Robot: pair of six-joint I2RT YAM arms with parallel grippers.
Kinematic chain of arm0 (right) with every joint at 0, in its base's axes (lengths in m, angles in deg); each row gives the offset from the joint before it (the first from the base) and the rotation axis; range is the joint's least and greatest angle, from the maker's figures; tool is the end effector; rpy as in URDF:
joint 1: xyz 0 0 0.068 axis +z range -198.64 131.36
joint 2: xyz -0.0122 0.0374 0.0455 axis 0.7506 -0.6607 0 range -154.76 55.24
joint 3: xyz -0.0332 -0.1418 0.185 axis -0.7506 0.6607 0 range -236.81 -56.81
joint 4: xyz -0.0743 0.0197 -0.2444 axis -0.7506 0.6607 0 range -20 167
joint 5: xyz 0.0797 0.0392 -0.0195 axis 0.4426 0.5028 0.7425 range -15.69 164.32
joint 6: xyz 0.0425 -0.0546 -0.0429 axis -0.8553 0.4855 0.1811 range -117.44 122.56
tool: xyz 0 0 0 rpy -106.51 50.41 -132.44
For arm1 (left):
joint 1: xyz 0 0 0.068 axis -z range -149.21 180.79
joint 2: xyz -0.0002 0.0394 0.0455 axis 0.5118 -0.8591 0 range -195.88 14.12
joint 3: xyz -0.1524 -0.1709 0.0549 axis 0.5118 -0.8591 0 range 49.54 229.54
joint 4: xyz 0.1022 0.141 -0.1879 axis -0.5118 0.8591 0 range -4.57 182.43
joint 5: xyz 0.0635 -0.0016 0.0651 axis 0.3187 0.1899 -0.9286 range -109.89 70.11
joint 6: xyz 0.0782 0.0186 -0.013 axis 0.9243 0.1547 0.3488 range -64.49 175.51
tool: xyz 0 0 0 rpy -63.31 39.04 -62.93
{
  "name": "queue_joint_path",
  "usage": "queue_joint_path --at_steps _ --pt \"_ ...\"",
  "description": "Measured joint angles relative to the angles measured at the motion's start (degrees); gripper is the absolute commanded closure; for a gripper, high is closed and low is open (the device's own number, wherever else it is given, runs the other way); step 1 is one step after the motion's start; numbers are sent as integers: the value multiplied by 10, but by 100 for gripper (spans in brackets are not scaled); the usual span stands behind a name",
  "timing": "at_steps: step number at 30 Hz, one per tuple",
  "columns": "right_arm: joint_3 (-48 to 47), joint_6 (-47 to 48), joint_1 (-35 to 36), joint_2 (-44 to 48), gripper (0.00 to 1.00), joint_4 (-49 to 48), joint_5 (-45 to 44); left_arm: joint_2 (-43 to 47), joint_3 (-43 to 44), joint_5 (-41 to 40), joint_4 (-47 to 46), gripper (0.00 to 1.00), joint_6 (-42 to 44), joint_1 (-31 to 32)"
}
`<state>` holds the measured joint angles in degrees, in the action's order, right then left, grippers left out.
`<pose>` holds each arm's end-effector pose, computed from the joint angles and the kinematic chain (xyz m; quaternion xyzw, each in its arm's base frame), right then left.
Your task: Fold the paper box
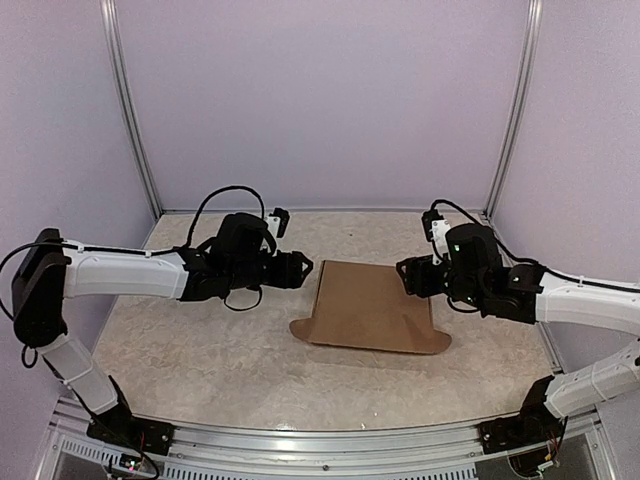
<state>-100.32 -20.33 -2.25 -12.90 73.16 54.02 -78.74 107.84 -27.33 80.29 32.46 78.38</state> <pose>0.2266 0.2024 0.2118 -0.0825 0.8437 0.1650 0.5041 0.2684 -0.2802 0.1813 0.1512 0.8489 -0.2453 0.4431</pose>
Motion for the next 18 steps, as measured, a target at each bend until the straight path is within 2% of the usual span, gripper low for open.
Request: queue_joint_path --at_steps 7,14,18 --pt "24 -17 -89 11 12 43 61 -74 45 86 3 23 -30 -57" --pt "73 -54 -169 -19 14 33 173 -112 55 134 7 20 -41 -67" --pt "90 -71 -192 -50 15 8 229 -116 53 145 9 19 -43 -67"
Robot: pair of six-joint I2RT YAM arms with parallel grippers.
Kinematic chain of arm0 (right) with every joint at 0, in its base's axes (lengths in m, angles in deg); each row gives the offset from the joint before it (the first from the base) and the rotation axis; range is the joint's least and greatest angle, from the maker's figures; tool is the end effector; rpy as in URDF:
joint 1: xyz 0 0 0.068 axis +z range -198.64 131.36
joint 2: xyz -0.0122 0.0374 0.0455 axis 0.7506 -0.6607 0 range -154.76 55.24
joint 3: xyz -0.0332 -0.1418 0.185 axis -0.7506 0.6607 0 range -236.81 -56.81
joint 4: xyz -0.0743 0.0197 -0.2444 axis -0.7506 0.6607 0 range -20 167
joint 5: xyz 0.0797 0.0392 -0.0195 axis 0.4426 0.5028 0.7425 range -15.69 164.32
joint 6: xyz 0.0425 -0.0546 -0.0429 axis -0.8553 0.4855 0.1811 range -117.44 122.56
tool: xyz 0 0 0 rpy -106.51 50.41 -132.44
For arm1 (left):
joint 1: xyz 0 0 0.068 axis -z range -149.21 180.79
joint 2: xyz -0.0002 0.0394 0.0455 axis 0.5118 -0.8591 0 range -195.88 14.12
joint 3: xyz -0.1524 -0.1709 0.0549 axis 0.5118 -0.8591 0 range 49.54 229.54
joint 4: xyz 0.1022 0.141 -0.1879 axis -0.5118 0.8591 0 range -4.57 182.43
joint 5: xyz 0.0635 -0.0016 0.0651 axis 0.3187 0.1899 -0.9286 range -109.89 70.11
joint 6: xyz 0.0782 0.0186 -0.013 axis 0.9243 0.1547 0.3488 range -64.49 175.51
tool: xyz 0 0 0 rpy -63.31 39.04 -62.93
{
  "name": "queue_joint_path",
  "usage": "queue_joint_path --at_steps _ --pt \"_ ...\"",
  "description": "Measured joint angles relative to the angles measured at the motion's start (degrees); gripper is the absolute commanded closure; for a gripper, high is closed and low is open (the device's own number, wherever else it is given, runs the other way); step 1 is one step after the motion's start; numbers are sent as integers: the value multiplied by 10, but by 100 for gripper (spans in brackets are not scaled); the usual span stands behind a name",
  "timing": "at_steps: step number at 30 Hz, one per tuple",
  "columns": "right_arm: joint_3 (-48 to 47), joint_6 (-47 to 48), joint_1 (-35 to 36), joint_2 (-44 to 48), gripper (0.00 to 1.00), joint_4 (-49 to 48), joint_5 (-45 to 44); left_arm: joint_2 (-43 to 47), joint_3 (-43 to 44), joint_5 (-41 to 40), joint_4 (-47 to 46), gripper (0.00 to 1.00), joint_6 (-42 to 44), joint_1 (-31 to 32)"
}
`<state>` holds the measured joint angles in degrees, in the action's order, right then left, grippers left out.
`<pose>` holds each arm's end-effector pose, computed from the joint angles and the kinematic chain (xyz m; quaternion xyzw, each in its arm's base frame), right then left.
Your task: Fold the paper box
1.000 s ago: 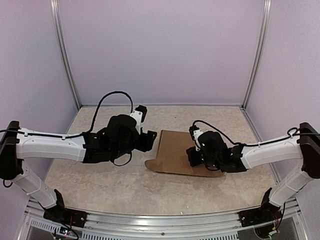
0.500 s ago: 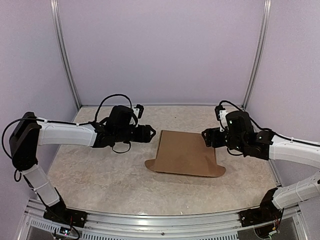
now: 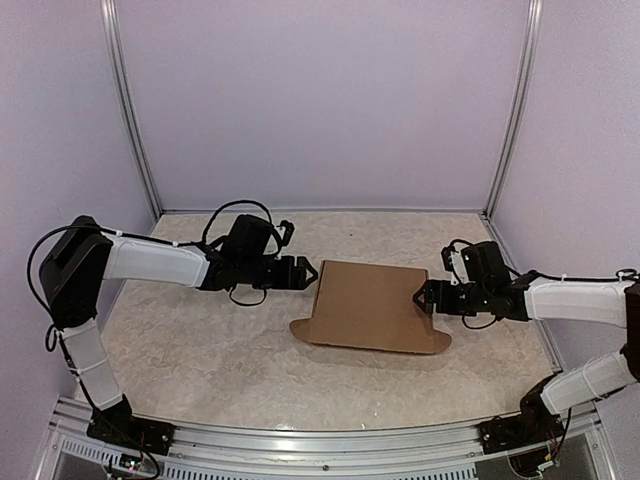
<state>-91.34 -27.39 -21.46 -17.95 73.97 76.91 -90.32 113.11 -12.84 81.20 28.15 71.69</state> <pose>0.2526 0.1334 0.1284 0.0130 0.9155 0.2103 0.3428 0.3058 -0.2763 0.1343 0.1326 0.8823 -0.2970 0.3402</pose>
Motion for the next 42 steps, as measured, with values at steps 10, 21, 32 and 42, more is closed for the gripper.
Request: queue_joint_path --at_steps 10,21,32,42 --pt "4 -30 -6 -93 26 -99 111 23 -89 3 -9 16 -26 -10" --pt "-44 -40 28 -175 39 -142 173 122 -173 -7 -30 15 -54 -10" --pt "-62 -49 91 -194 38 -154 170 273 -264 -75 10 10 -67 -13" --pt "-92 -57 93 -165 42 -140 110 302 -274 -77 16 1 -59 -40"
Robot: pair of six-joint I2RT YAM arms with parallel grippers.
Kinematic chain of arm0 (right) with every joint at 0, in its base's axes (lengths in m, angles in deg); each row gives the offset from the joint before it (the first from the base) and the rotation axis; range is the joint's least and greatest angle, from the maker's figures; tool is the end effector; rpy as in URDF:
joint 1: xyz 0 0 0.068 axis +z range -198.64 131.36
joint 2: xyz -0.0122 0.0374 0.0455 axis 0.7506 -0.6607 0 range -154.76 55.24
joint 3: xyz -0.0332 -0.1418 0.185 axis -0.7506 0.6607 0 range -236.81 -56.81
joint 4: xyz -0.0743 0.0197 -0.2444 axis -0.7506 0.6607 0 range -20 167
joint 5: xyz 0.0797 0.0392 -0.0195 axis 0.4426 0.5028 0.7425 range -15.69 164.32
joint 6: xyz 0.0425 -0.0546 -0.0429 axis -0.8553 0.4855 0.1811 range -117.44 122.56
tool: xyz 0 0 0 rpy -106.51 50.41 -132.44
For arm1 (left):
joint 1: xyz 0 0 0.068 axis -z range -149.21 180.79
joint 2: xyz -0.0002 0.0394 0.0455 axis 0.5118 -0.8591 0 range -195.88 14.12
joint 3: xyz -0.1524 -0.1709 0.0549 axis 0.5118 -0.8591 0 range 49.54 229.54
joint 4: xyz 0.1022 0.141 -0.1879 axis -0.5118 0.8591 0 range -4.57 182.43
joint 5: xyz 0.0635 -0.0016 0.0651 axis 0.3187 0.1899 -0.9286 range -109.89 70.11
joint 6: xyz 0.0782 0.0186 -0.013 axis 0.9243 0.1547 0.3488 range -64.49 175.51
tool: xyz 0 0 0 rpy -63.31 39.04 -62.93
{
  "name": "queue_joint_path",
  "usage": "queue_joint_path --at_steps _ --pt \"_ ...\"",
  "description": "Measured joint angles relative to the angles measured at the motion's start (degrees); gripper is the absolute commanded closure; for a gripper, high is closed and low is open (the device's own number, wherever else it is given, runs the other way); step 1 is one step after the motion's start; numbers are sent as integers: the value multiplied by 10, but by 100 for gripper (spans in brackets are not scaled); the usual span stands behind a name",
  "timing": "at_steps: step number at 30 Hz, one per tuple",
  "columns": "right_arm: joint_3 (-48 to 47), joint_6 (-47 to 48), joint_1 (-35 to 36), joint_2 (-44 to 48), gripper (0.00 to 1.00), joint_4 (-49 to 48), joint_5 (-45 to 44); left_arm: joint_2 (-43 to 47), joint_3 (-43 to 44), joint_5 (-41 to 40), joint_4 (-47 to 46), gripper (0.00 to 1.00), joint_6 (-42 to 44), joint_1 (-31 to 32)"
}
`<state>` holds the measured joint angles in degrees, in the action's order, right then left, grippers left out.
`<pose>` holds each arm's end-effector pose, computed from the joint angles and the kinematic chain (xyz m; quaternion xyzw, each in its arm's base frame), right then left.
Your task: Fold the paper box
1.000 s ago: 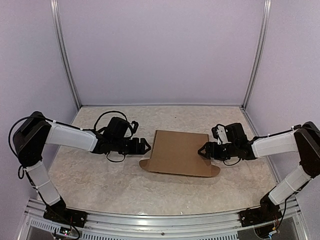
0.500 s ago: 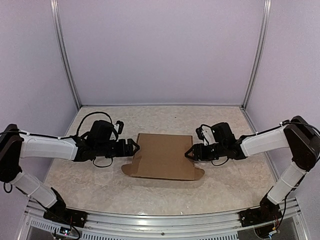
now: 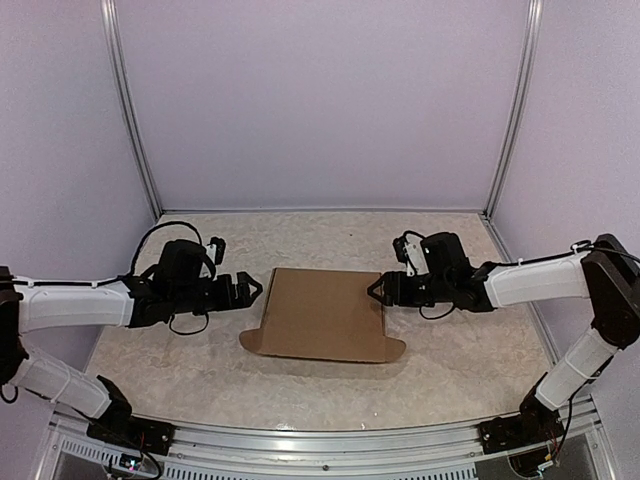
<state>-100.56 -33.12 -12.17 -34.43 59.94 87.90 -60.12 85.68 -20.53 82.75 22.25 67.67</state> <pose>0.2667 0.2178 0.1248 -0.0599 0.8838 0.3512 0.3032 0.2421 -0.1806 0.1459 0.0255 0.8883 -0.2594 0.3781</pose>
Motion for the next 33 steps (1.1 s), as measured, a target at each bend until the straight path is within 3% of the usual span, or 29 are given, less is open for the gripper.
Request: queue_joint_path --at_steps 7,24,33 --pt "-10 -9 0 -1 49 0 -21 -50 0 53 -38 1 4 -36" --pt "6 -29 0 -25 66 -2 -43 -172 20 113 -90 1 -1 -41" --pt "15 -34 -2 -26 84 -14 -45 -191 25 142 -127 1 -18 -41"
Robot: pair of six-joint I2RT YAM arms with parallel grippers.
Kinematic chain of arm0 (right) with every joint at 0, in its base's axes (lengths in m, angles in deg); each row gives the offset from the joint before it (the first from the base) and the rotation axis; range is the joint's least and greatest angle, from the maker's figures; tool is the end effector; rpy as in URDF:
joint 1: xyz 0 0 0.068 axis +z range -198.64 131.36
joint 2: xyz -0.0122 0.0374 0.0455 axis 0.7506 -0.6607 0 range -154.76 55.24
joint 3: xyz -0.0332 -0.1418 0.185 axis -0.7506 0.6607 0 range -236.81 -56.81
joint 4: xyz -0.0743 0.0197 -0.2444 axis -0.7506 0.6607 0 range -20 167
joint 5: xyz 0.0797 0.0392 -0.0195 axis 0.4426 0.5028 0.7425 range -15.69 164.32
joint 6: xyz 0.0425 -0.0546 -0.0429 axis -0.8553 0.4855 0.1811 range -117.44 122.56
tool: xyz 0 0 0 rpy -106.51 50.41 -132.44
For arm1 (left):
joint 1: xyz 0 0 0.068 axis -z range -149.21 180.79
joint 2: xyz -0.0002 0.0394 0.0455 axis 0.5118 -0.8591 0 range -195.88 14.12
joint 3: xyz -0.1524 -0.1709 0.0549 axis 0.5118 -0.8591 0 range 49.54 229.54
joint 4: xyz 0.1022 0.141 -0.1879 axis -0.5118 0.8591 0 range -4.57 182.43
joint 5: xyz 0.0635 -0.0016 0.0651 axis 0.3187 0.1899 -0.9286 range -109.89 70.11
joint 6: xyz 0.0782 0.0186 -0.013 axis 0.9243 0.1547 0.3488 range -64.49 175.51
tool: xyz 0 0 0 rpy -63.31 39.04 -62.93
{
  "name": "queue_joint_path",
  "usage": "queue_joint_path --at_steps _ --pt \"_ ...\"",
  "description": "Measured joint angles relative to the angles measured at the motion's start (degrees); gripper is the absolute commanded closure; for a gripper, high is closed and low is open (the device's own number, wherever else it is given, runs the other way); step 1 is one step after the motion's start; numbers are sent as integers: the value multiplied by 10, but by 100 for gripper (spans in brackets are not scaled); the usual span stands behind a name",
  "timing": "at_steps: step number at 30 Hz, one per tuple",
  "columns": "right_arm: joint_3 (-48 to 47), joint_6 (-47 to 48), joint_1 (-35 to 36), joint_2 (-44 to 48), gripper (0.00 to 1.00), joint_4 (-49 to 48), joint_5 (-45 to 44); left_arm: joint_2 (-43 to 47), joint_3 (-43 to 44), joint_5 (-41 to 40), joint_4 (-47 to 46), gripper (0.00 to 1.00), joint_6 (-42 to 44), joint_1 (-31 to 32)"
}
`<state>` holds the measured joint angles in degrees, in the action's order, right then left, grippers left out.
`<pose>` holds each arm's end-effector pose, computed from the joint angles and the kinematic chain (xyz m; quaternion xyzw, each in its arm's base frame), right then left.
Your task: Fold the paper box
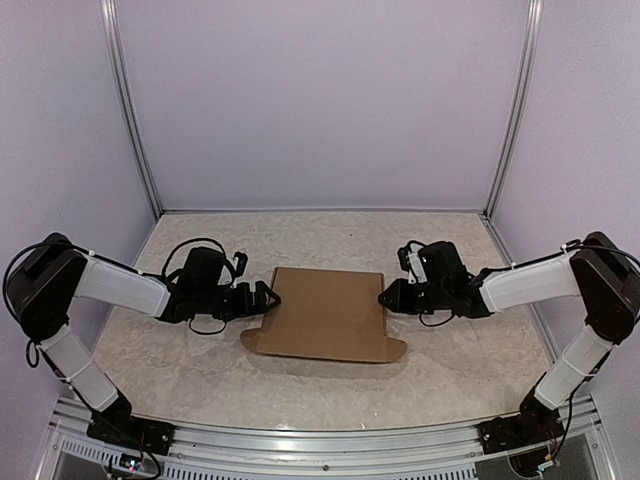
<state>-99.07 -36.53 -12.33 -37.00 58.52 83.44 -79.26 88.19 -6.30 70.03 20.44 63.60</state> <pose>0.2683 0.2111 0.1042 -0.0128 0.8984 0.3216 0.2988 0.2691 -0.1932 0.0871 0.0330 0.8983 -0.3260 0.2928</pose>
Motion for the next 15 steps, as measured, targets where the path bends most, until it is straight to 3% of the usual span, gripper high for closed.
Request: queue_joint_path --at_steps 9,15 --pt "28 -6 -14 14 100 -31 1 -10 0 17 -20 1 -21 0" --pt "46 -4 -22 29 100 -38 5 -18 0 51 -65 1 -59 0"
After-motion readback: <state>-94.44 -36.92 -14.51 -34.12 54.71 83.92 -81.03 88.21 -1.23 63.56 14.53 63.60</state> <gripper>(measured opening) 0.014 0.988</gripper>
